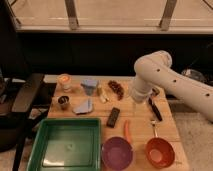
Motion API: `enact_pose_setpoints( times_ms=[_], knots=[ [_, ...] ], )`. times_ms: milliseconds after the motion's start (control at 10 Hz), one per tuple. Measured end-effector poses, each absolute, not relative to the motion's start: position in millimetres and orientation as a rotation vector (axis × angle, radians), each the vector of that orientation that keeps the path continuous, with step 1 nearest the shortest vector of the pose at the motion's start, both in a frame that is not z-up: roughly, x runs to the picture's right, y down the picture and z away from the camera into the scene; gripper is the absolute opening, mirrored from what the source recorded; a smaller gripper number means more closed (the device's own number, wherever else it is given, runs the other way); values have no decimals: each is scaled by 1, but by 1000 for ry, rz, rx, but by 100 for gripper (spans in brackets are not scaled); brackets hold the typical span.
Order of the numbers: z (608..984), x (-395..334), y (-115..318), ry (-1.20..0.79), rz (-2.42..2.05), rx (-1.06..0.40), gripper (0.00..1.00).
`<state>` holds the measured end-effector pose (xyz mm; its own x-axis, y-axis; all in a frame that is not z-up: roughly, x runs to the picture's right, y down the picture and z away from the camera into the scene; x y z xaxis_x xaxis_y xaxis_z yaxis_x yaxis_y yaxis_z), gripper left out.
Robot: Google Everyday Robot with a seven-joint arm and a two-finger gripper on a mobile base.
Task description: Place towel in table surface
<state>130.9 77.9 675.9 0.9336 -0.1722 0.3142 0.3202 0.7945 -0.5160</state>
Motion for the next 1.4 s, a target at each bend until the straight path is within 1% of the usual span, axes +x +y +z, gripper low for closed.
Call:
enact_pose_setpoints(
  times_ms=[100, 300, 600, 800, 1000, 1400],
  knots=[
    [678, 127, 74, -288, -260, -581, 65],
    [696, 108, 62, -365, -251, -561, 65],
    [737, 47, 50, -442, -286, -566, 65],
    [771, 3, 52, -479, -330, -585, 65],
    [796, -30, 59, -503, -361, -606, 65],
    [799, -33, 61, -503, -369, -612, 65]
  ],
)
